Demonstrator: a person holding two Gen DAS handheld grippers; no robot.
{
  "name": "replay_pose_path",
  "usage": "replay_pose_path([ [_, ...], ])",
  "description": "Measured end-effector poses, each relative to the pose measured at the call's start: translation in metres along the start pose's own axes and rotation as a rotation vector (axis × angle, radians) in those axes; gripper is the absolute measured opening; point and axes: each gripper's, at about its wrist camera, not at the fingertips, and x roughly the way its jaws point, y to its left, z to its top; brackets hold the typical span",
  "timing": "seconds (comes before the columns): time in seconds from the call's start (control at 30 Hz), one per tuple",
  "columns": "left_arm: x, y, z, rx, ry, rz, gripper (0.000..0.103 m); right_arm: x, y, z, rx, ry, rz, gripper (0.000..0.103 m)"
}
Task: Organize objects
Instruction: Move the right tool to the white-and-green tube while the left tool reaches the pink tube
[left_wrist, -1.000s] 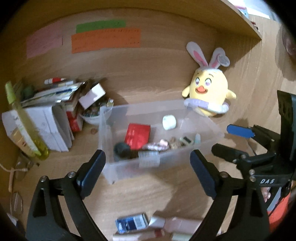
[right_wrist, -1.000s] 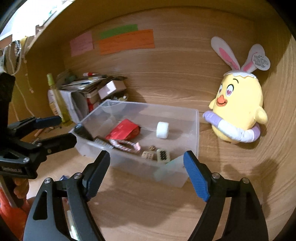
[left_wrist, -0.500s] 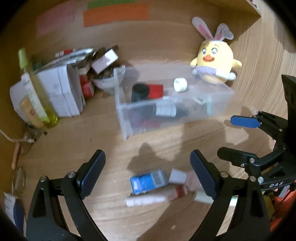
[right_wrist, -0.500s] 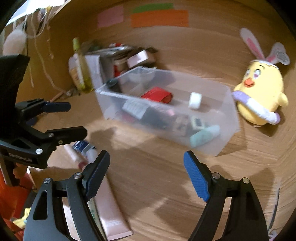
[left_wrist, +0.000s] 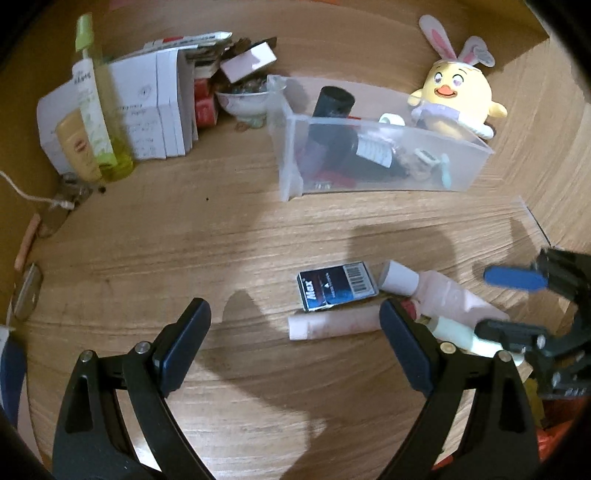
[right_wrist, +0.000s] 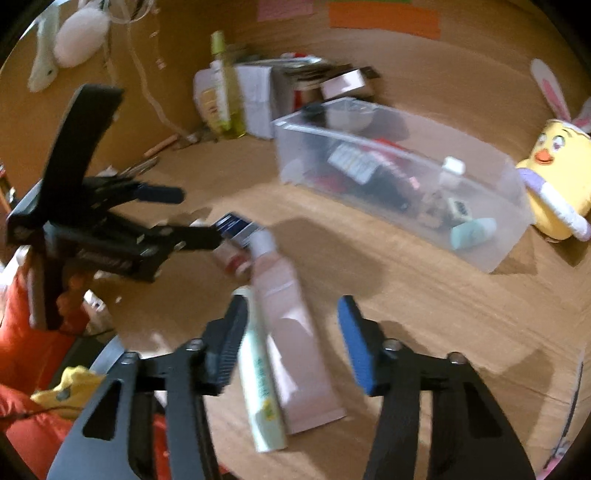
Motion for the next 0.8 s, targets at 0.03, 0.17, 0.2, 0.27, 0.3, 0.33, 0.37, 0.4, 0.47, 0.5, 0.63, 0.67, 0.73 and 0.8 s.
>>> replay_pose_path([
  [0.03, 0.001, 0.000, -0.001, -0.004, 0.003, -0.003, 0.094, 0.001, 0.004, -0.001, -0.012, 0.005, 0.004, 0.036],
  [0.17, -0.002, -0.006, 0.001, 0.023, -0.004, -0.012, 0.094, 0.005, 0.016, -0.007, -0.052, 0.027, 0.023, 0.027],
  [0.2, -0.002, -0.009, 0.002, 0.036, -0.007, -0.014, 0.094, 0.004, 0.018, -0.008, -0.058, 0.026, 0.023, 0.026],
  [0.27, 0.000, -0.015, 0.004, 0.064, -0.006, -0.027, 0.094, 0.005, 0.019, -0.008, -0.061, 0.030, 0.032, 0.023],
  [0.3, 0.001, -0.018, 0.006, 0.074, -0.002, -0.031, 0.094, 0.005, 0.019, -0.009, -0.059, 0.032, 0.035, 0.020],
  [0.33, 0.004, -0.022, 0.007, 0.089, 0.004, -0.034, 0.094, 0.005, 0.019, -0.009, -0.059, 0.034, 0.034, 0.020],
  [0.37, 0.006, -0.024, 0.007, 0.100, 0.008, -0.036, 0.094, 0.004, 0.019, -0.009, -0.060, 0.032, 0.035, 0.020],
  [0.4, 0.008, -0.027, 0.007, 0.114, 0.013, -0.035, 0.094, 0.004, 0.019, -0.010, -0.065, 0.032, 0.039, 0.020],
  [0.47, 0.011, -0.029, 0.007, 0.127, 0.010, -0.045, 0.094, 0.004, 0.019, -0.010, -0.072, 0.040, 0.041, 0.020],
  [0.5, 0.012, -0.027, 0.007, 0.123, 0.016, -0.053, 0.094, 0.005, 0.020, -0.010, -0.077, 0.046, 0.040, 0.020],
  [0.63, 0.015, -0.019, 0.006, 0.078, 0.059, -0.103, 0.094, 0.011, 0.021, -0.013, -0.087, 0.069, 0.036, 0.019],
  [0.67, 0.015, -0.017, 0.003, 0.076, 0.062, -0.097, 0.094, 0.011, 0.020, -0.014, -0.086, 0.071, 0.035, 0.019],
  [0.73, 0.013, -0.018, -0.001, 0.088, 0.059, -0.069, 0.094, 0.010, 0.019, -0.014, -0.081, 0.064, 0.032, 0.019],
  [0.8, 0.010, -0.017, -0.005, 0.091, 0.055, -0.070, 0.094, 0.010, 0.016, -0.014, -0.069, 0.060, 0.029, 0.019],
])
